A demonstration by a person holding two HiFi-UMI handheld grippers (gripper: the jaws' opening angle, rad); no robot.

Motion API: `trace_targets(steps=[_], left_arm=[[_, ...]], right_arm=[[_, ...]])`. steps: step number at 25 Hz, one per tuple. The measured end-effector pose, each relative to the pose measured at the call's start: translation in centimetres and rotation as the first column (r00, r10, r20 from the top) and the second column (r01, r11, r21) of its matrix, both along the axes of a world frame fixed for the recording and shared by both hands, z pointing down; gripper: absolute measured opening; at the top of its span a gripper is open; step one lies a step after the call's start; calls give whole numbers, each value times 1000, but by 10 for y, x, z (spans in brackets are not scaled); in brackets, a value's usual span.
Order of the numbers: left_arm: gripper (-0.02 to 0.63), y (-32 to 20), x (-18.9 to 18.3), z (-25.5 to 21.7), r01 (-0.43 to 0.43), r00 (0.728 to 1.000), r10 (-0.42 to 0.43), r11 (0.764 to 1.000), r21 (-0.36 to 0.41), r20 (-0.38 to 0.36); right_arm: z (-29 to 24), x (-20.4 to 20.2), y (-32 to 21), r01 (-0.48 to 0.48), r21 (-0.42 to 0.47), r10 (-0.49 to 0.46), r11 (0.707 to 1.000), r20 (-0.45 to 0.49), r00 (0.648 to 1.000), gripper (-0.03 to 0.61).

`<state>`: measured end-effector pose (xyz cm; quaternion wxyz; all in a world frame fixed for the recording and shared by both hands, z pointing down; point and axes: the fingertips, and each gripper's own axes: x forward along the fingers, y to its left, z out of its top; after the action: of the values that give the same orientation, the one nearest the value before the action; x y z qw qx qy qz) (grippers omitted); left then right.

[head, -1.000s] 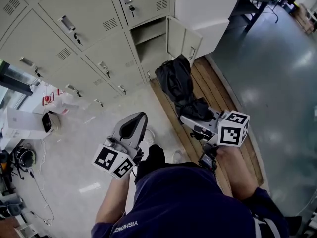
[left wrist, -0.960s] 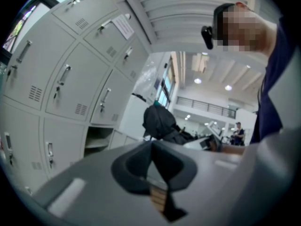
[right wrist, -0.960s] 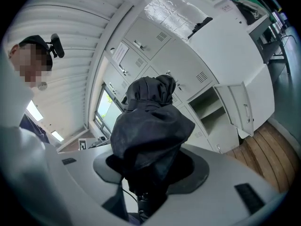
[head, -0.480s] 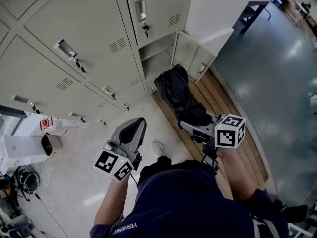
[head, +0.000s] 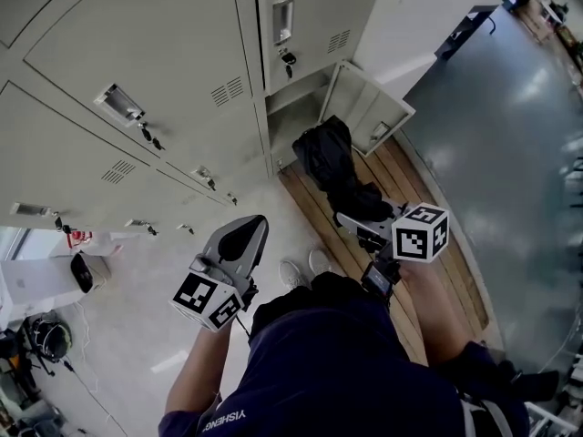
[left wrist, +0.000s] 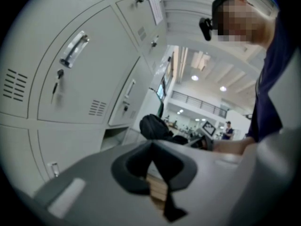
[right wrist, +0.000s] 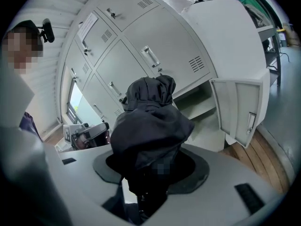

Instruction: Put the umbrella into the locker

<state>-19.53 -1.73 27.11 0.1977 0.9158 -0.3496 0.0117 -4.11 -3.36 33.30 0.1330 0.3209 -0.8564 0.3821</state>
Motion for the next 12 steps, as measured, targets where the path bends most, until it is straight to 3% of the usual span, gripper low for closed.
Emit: trace_targets(steps=[12], left_arm=[[2,-73,14,59,7,998,-1,996,-84,67]], right_arm=[[85,4,-80,15,-68,-19,998,-65,998,213]])
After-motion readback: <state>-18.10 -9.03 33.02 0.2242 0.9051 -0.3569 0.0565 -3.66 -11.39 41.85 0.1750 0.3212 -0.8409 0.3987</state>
